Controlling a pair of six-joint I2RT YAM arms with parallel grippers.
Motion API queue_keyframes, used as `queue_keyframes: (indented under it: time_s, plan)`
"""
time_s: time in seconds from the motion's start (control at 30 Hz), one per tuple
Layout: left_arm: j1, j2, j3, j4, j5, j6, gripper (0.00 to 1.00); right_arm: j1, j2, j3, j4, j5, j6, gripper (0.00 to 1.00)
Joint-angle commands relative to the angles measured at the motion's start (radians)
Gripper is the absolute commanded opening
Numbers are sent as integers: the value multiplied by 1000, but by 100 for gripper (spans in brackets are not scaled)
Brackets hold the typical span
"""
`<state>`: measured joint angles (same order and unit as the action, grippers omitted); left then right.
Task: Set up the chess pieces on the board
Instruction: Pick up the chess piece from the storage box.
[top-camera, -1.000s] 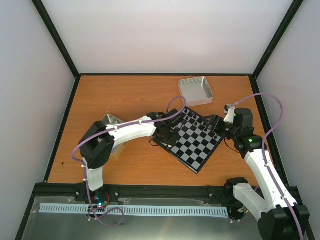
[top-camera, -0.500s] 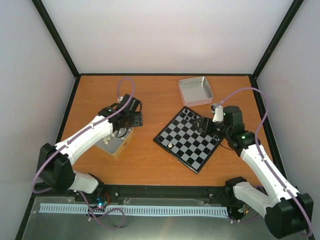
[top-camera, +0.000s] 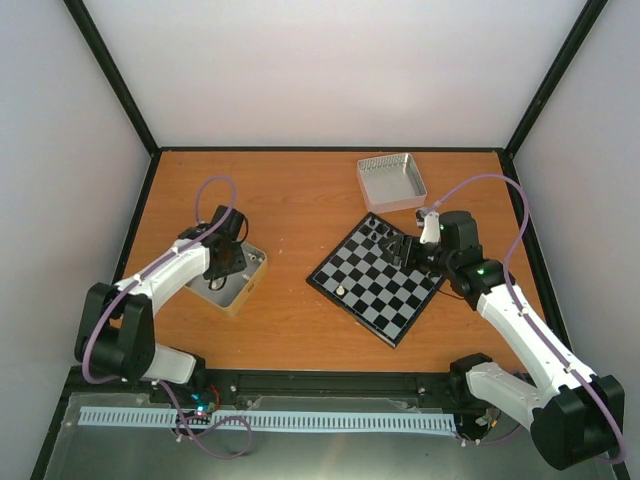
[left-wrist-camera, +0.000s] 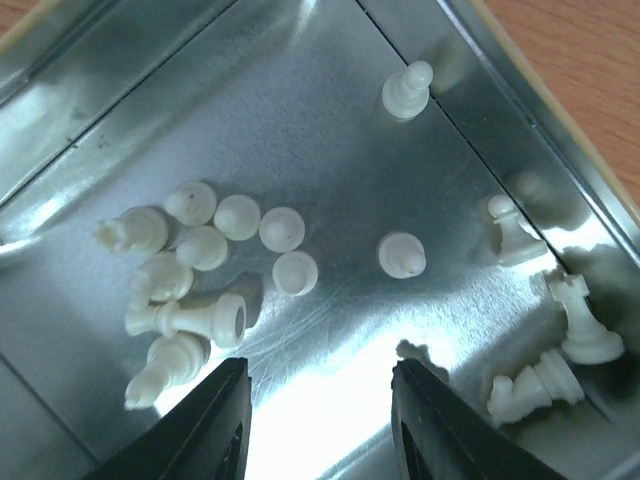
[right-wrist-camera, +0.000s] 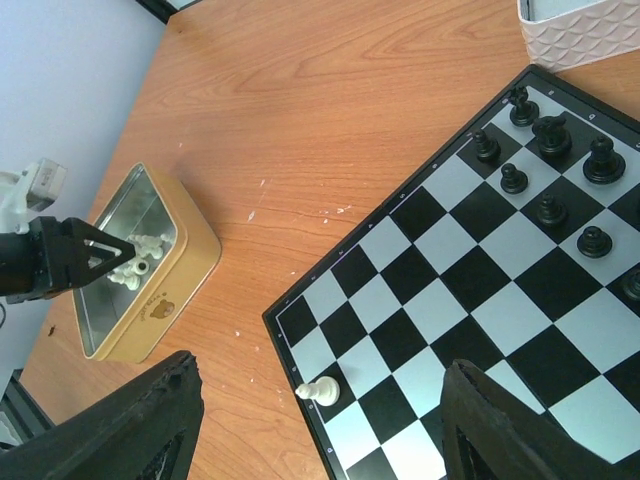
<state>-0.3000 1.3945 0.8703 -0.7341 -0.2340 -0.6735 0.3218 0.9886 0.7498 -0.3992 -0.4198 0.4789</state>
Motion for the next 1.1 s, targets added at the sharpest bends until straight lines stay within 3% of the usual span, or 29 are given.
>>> queue_keyframes:
  time_s: [0.0,0.1,0.63,0.93,1.07]
  plan:
    - [16,66,12,76,11,-2,38,11,-1,29,15,19,0,65]
    - [22,112,29,87,-3,-5,34,12,-5,29,9,28,-2,65]
    - [56,187,59,113,-59,9,34,12,-8,30,-5,46,-4,65]
    - [56,196,60,119,-47,24,15,12,-7,28,-6,50,1,65]
    - [56,175,65,101,-57,37,11,12,-10,28,-6,53,1,65]
